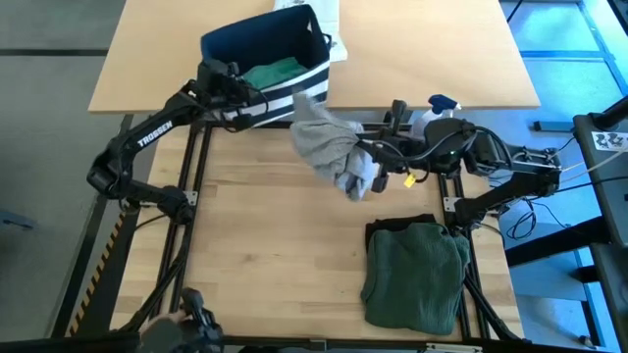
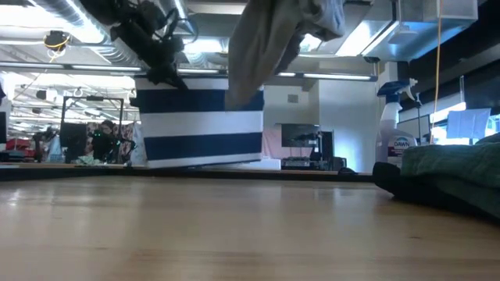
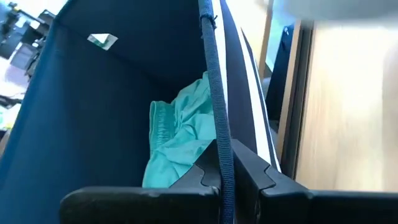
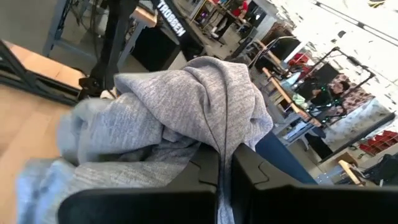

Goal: Fold Laundry from Bin
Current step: Fold the gray shirt

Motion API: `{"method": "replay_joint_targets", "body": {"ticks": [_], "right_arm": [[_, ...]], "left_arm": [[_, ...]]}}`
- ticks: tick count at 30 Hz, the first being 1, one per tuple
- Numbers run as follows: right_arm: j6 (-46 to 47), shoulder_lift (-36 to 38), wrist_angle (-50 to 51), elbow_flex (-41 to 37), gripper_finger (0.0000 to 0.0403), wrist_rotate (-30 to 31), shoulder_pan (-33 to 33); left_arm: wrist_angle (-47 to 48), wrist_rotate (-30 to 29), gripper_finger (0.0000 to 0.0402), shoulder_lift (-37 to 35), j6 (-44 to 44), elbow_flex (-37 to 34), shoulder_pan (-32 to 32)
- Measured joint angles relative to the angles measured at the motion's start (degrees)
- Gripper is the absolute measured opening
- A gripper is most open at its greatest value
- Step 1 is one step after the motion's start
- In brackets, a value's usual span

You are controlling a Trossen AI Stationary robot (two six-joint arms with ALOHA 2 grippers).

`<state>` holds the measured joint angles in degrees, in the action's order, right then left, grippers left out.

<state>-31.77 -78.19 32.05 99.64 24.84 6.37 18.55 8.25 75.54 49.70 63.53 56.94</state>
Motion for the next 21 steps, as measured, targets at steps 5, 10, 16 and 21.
{"method": "replay_joint_targets", "body": {"ticks": [5, 10, 16, 21], "right_arm": [[1.04, -0.51, 1.47, 0.0, 0.0008, -0.3, 0.0], [1.98, -1.09, 3.08, 0.0, 0.0007, -0.44, 0.0], [2.19, -1.69, 4.17, 0.0, 0.0008, -0.44, 0.0], [3.31, -2.35, 5.71, 0.0, 0.0006, -0.44, -0.01]], "left_arm": [[0.01, 1.36, 0.0009, 2.74, 6.13, 0.42, 1.55], [-1.54, -0.11, 0.0014, 3.64, 6.36, 0.49, 1.39], [-9.59, -10.2, 0.0079, 3.96, 6.1, 0.08, 1.4], [-14.26, -11.92, 0.0149, 3.47, 3.6, 0.08, 1.07]]}}
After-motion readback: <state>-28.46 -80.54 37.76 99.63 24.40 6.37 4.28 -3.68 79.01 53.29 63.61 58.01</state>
